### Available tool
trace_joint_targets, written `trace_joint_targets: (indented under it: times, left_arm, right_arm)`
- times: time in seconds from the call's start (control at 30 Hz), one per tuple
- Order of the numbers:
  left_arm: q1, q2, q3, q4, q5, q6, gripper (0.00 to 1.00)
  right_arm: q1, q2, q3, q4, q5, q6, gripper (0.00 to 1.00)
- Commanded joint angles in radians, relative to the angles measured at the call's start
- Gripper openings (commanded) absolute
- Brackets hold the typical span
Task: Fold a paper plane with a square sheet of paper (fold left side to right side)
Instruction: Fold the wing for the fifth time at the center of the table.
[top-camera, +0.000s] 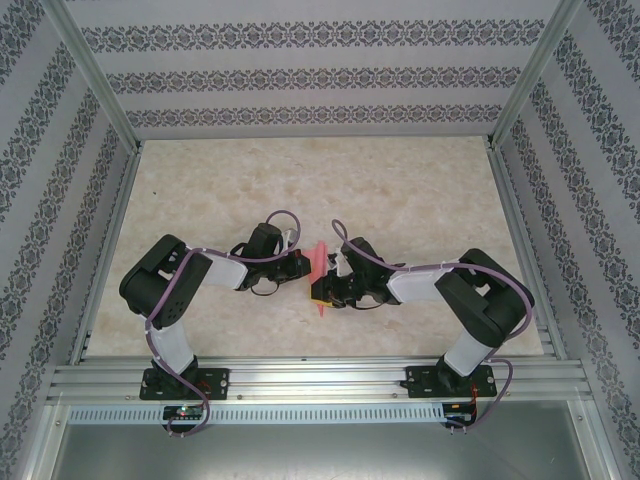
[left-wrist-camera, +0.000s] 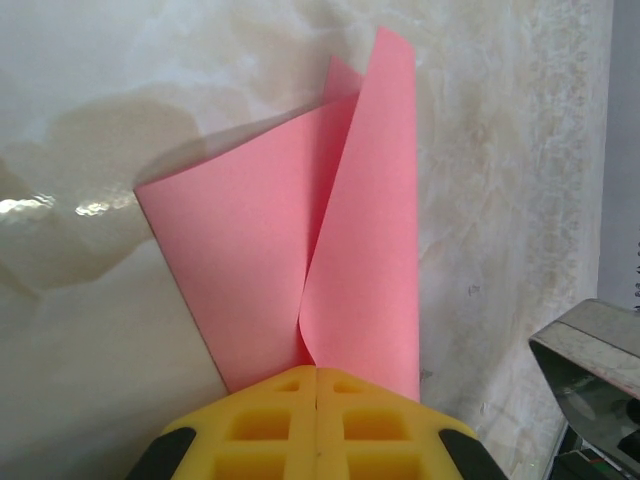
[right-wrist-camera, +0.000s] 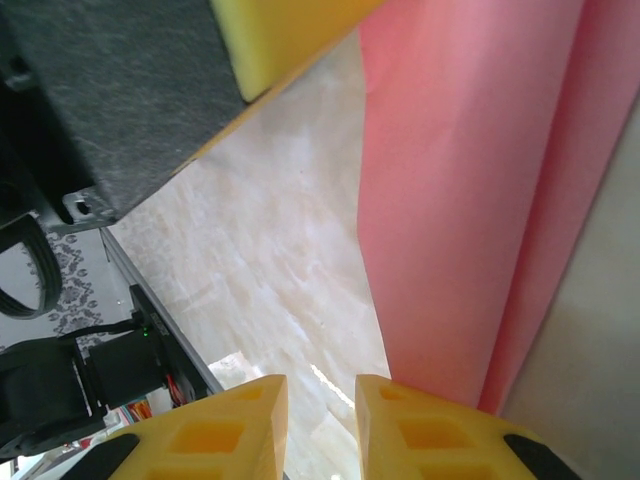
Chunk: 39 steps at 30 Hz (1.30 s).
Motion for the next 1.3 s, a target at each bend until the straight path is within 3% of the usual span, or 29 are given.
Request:
trace_joint_targets:
  times: [0.0, 0.9, 1.27]
  left_arm:
    - [0.010, 0.028, -0.009, 0.007, -0.070, 0.020, 0.00]
    - [0.011, 0.034, -0.003, 0.002, -0.078, 0.023, 0.00]
    - [0.062, -0.032, 0.065, -0.147, -0.088, 0.119, 0.00]
  right_arm:
    - [0.010, 0.022, -0.002, 0.028, 0.021, 0.010, 0.25]
    - [0.031, 0.068, 0.026, 0.017, 0.035, 0.019, 0.26]
    - [0.036, 0.073, 0.047, -0.238, 0.129, -0.025, 0.26]
